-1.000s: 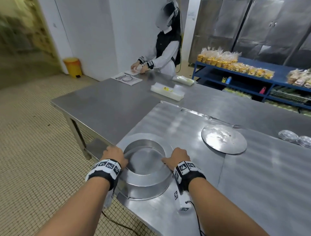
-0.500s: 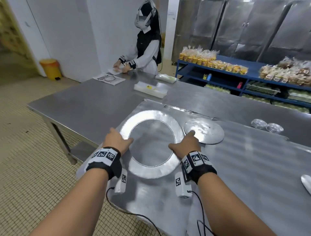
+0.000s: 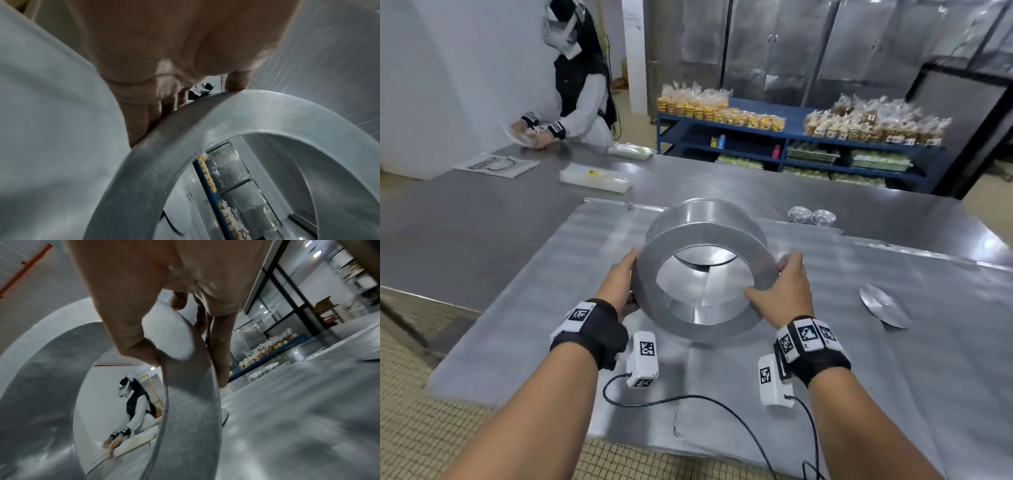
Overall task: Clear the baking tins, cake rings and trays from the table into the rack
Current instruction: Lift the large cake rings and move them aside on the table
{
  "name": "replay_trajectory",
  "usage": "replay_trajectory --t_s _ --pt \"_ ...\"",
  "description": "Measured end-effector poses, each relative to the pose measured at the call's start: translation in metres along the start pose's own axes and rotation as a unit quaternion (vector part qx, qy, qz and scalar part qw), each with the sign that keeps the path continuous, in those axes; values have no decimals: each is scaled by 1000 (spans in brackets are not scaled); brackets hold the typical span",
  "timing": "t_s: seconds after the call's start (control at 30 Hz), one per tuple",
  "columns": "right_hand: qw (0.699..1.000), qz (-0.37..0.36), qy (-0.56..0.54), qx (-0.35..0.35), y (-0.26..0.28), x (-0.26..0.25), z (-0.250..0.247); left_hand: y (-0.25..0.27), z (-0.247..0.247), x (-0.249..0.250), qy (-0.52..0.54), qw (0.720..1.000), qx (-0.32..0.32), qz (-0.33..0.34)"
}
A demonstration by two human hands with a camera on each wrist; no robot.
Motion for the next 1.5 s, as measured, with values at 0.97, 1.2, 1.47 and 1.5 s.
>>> replay_trajectory --t_s 0.97,1.2,1.47,1.5 --pt "965 242 -102 -27 26 178 -107 50 125 -99 -74 987 -141 34" --pt "966 239 -15 -96 23 198 -105 53 123 -122 -117 985 -118 50" --pt "956 200 73 -203 12 193 -103 55 125 -124 -172 980 -84 60" --pt "954 194 85 -212 8 190 -102 56 125 -121 -185 978 -79 61"
Point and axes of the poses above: each hand's wrist, its own y-axis away from the middle knuckle, its own z-axis out of the palm, x = y × z, the point moved 5 cm from there along -y, towards the middle knuckle, and after that the axes turned 4 degrees about x, right-handed, at the moved point
